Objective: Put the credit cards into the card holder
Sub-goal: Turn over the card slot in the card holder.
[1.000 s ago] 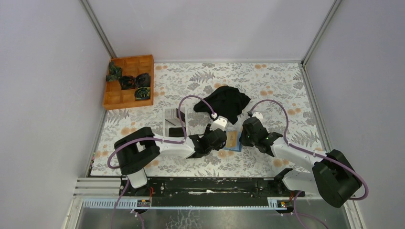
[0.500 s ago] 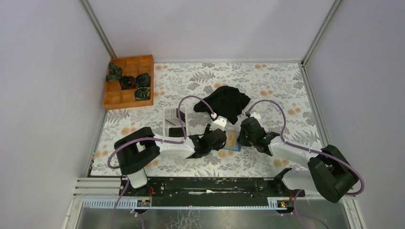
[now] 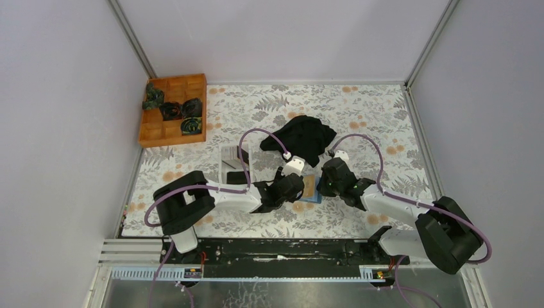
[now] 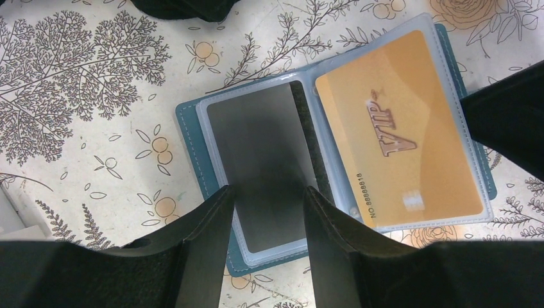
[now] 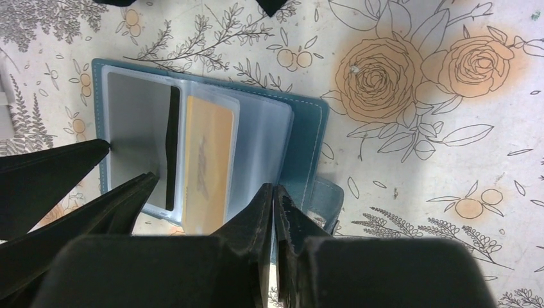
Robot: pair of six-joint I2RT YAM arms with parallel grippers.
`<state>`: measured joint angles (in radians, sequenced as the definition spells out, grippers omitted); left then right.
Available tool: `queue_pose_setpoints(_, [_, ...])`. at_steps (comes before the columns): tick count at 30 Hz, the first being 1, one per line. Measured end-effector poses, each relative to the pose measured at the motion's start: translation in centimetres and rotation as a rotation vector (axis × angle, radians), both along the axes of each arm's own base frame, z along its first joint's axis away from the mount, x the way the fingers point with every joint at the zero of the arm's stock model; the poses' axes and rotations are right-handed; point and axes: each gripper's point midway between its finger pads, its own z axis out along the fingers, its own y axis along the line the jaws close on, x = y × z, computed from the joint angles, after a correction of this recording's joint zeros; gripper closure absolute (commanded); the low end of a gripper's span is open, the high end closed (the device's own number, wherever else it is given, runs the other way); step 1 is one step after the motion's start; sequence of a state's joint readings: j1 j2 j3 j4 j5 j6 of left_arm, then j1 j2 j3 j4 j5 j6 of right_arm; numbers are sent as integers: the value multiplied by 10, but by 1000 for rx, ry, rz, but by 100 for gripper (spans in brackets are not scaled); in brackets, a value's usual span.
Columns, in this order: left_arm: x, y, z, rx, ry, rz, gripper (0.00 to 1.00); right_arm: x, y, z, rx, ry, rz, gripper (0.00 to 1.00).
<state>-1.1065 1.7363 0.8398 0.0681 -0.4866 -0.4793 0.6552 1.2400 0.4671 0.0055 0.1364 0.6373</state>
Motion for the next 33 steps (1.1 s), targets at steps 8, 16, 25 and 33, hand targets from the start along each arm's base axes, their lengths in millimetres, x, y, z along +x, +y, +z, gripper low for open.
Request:
queue_pose_setpoints(8, [0, 0, 0, 0, 0, 0, 49, 0, 4, 7, 15, -20, 13, 100])
queue_pose_setpoints(16, [0, 0, 0, -1, 0, 0, 49, -1, 8, 14, 27, -36, 24, 100])
queue_pose_setpoints(25, [0, 0, -1, -3, -1, 0, 49, -3, 7, 18, 11, -37, 25, 99])
queue_pose_setpoints(33, [0, 0, -1, -3, -1, 0, 49, -1, 10, 25, 8, -49, 30, 88])
